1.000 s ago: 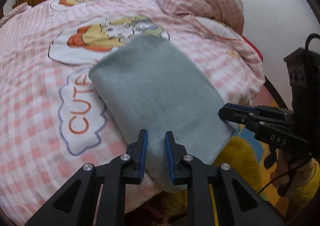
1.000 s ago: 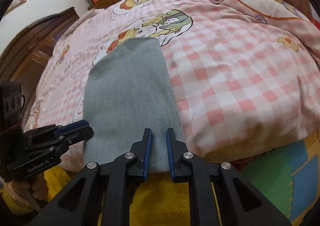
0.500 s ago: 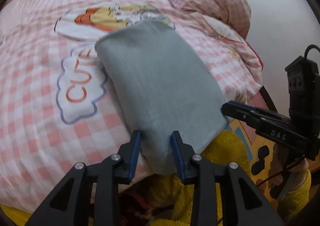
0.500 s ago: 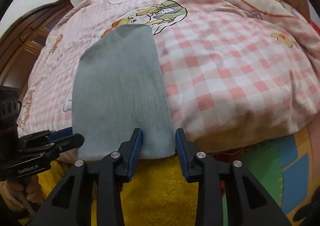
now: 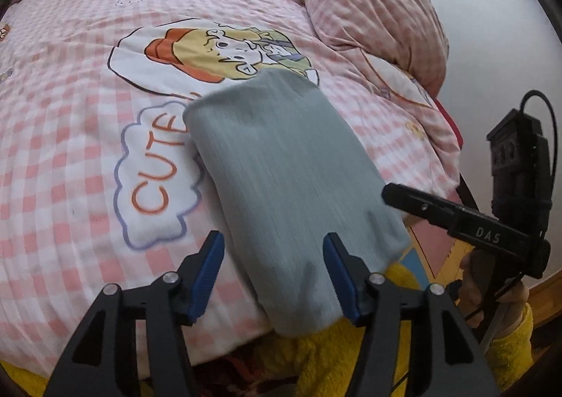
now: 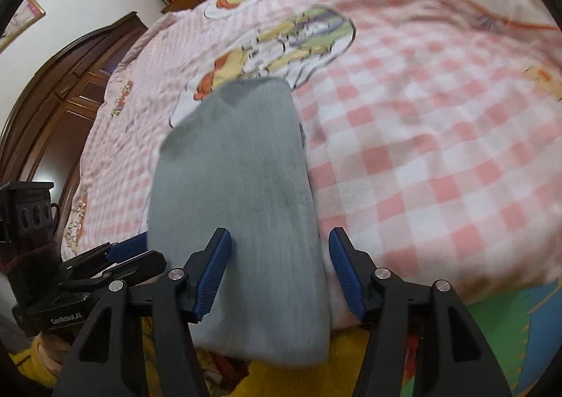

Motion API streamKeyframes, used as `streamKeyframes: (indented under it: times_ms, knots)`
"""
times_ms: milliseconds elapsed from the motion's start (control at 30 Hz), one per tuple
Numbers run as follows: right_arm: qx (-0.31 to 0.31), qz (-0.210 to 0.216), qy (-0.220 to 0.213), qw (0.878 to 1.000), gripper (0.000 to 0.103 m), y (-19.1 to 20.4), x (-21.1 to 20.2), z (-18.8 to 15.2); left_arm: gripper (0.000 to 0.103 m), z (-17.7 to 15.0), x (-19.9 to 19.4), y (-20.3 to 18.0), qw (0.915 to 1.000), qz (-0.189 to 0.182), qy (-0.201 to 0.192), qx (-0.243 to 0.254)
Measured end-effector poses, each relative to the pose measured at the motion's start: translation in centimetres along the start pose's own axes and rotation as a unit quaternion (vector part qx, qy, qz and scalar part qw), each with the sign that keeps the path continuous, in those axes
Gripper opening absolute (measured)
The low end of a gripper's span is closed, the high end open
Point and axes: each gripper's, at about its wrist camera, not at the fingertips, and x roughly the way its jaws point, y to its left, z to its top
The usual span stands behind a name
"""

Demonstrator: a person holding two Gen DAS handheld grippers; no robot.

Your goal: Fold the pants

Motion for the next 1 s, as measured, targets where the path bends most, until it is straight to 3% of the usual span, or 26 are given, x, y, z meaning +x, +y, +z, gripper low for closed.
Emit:
streamKeyframes:
  times_ms: [133,300,333,400,533,700,1000]
  knots:
    - [0.009,0.030,-0.002,0.999,0.062,-0.6,1.0,0.3,0.061,0.7,1.9,0.8,0.9998,0.006,0.013,-0.014]
    - [0.001,0.046,-0.014,0.999,0.063,-0.5,1.9,0.2,0.067,0.6,3.6,1.6,0.9985,-0.020,0.022,-0.046]
    - [0.001,0.046,-0.017,0.999,0.062,-0.5,1.9,0.2,0.067,0.7,3.8,1.7,0.9983,-0.026,0.021,-0.048]
    - [0.006,0.060,-0.022,0.998,0.048,-0.5,1.7,0.0,0.067,0.9,4.1,1.6,0.9981,-0.032,0.017,-0.050]
    - [0.022,0.075,-0.043,0.996,0.036,-0.6,0.5,-0.5,0.068,1.3,4.6,1.2,0.9982,-0.030,0.010,-0.050]
    - [0.029,0.086,-0.064,0.994,0.032,0.1,-0.9,-1.0,0.042,1.4,3.4,0.5,0.9990,-0.026,-0.006,-0.036]
    - [0.002,0.081,-0.094,0.992,0.032,4.2,-3.0,-0.9,0.037,1.8,-0.2,0.5,0.9983,-0.034,-0.037,-0.031]
